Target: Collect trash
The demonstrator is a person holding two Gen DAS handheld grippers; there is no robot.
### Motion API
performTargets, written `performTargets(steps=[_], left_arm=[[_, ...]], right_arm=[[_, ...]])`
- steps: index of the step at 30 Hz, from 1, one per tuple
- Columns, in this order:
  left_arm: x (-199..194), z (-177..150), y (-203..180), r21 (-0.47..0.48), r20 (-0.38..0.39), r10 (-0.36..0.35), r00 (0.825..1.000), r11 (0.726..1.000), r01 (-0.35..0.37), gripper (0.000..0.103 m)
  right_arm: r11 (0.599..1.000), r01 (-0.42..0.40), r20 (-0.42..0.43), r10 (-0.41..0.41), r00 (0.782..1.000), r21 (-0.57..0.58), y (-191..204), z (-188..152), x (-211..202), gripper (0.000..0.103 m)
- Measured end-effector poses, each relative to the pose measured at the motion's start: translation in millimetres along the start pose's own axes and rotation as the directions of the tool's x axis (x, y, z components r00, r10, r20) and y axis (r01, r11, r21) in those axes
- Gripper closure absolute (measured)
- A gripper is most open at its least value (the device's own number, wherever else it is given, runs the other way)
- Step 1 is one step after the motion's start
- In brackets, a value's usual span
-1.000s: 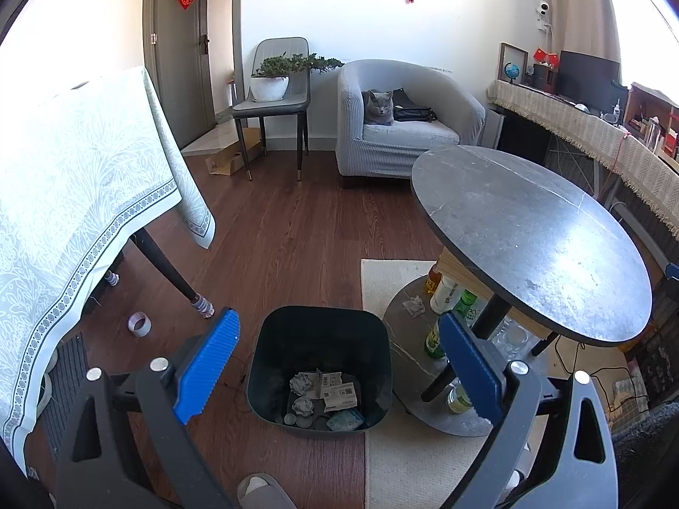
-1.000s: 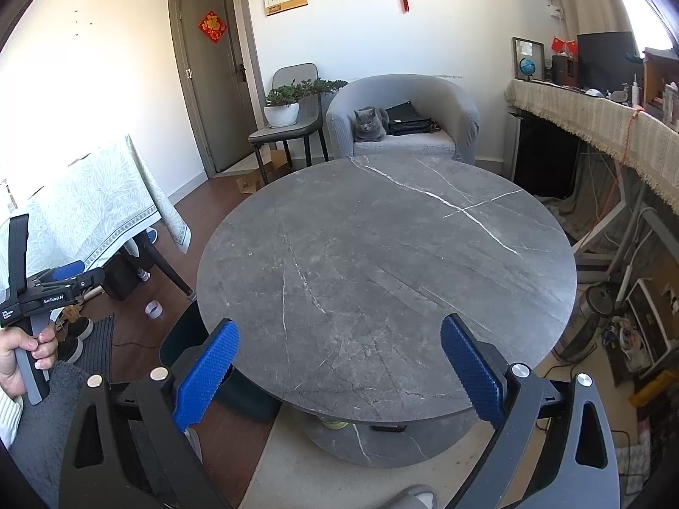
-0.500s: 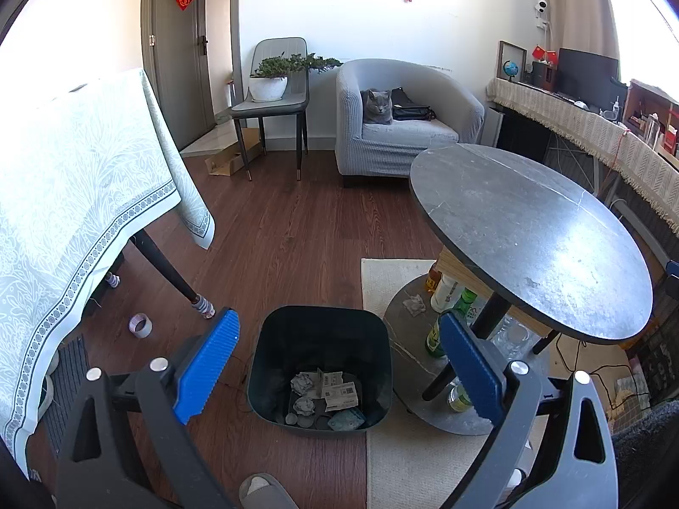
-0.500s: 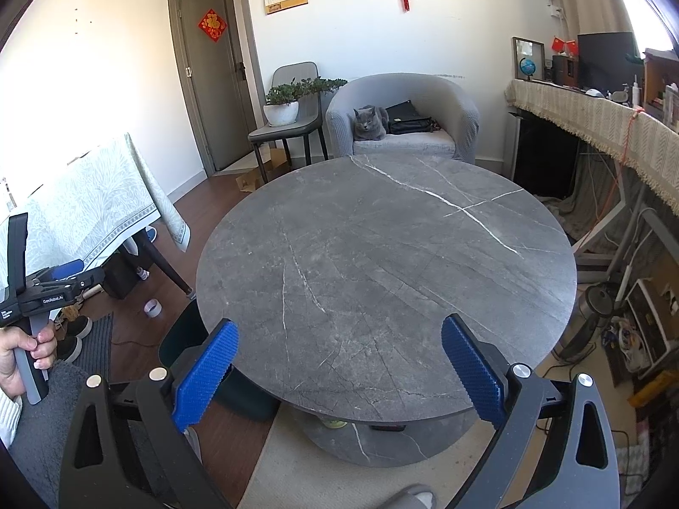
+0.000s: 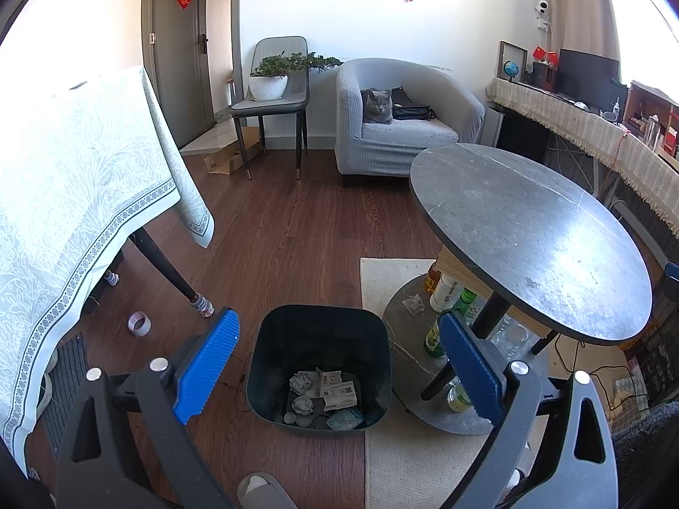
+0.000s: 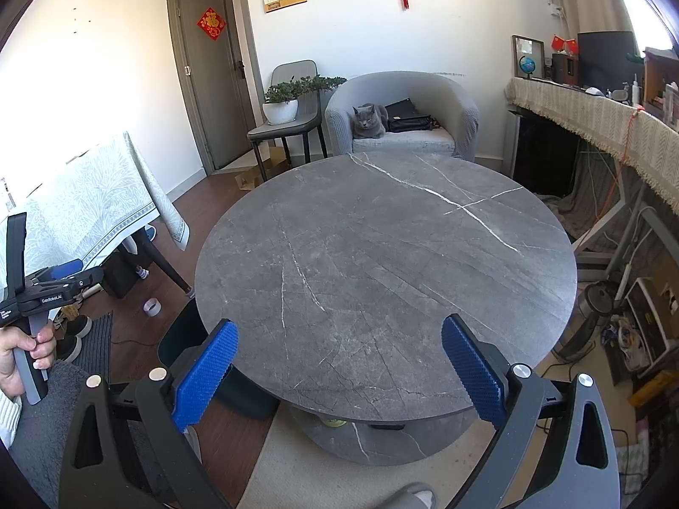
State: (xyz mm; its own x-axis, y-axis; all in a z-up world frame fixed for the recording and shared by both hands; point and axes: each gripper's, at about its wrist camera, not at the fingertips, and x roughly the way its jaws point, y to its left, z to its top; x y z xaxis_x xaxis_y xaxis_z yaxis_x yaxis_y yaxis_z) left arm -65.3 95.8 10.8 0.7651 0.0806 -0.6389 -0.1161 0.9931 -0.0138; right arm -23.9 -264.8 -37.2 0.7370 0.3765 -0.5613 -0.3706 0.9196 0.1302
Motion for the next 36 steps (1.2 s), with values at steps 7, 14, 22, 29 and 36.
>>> performTargets(steps=[7, 14, 22, 29, 36], left_arm=[[0.2, -0.2, 0.5, -0.001, 0.000, 0.000, 1.000, 1.000, 0.000, 0.006], [0.2, -0.2, 0.7, 0.000, 0.000, 0.000, 1.000, 1.000, 0.000, 0.006], [0.3, -0.3, 0.8, -0.001, 0.001, 0.000, 1.000, 1.000, 0.000, 0.006], [0.3, -0.4, 0.9, -0.002, 0.000, -0.001, 1.000, 1.000, 0.001, 0.006], [-0.3, 0.8, -3.6, 0.019, 0.005, 0.014, 1.000, 1.000, -0.014, 0.006]], right_arm=[[1.000, 0.000, 0.000, 0.000, 1.000, -0.001, -0.1, 0.2, 0.0, 0.005], [1.000, 0.000, 0.000, 0.000, 1.000, 0.000, 0.0, 0.3, 0.0, 0.005], [1.000, 0.000, 0.001, 0.000, 1.000, 0.000, -0.1, 0.6, 0.0, 0.005], [1.000, 0.001, 0.001, -0.001, 1.000, -0.001, 0.0, 0.5, -0.1, 0.005], [1.000, 0.001, 0.000, -0.001, 1.000, -0.001, 0.2, 0.7, -0.1, 0.005]])
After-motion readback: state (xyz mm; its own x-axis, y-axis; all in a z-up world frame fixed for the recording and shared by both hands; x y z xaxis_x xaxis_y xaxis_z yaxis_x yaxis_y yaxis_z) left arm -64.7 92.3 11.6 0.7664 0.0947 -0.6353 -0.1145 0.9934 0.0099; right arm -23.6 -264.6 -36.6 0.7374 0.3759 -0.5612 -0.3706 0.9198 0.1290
